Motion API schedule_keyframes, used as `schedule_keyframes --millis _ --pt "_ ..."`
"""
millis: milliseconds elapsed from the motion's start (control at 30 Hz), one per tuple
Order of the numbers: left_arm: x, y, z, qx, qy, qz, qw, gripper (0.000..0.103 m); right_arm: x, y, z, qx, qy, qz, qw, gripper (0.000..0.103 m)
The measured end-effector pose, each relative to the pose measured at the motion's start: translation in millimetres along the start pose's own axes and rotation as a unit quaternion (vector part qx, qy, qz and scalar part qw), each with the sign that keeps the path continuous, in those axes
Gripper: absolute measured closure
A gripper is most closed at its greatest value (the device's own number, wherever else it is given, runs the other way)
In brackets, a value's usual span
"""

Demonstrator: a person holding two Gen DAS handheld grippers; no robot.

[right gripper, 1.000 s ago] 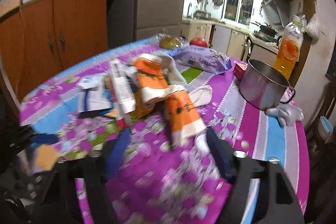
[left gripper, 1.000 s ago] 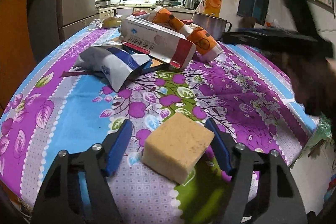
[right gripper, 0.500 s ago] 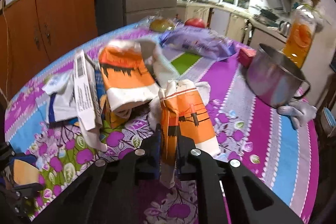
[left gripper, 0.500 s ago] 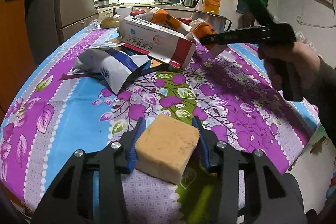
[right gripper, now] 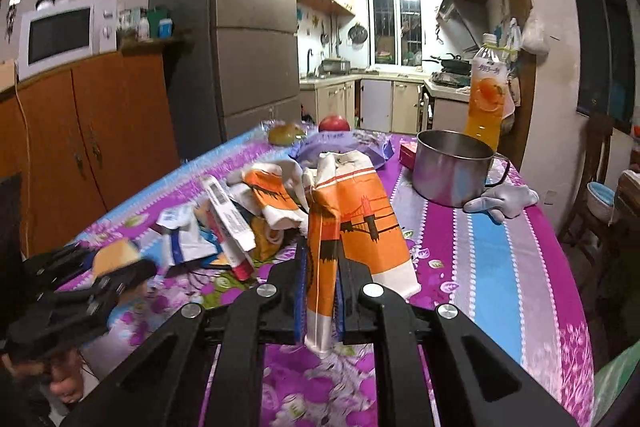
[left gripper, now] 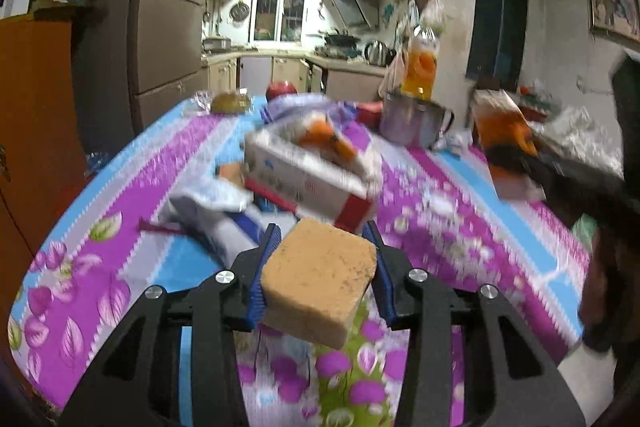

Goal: Collect trash
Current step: 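Grasp the tan sponge with the left gripper while the right gripper grasps the orange wrapper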

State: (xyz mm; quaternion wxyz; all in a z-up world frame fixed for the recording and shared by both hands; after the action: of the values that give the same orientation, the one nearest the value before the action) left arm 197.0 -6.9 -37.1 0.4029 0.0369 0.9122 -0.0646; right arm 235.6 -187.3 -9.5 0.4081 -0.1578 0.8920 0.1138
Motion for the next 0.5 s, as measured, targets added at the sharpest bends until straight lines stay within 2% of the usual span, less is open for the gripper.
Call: schedule_keyframes --millis 267,500 --pt "-39.3 -25.3 -18.3 -0.002 -0.029 -0.001 0.9996 0.062 10.3 2.1 -40.4 0.02 -0.027 0.015 0.999 0.091" --pt "-63.2 -71.7 -21.5 0.018 -0.035 0.024 0.9989 0.062 11.4 -30.4 -85.8 0.066 -0.049 0.049 0.995 0.091"
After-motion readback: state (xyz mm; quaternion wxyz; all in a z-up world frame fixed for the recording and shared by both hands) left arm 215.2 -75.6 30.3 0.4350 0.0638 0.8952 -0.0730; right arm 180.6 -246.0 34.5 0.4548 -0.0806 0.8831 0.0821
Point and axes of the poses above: each gripper's, at about its wrist camera, not at the fingertips, and z roughly the way its jaws point, y to its left, x to its underside, the point moved 5 cm from there along z, roughly the way its jaws point, and after that the axes turned 14 degrees about y, right-handed, at the moved point
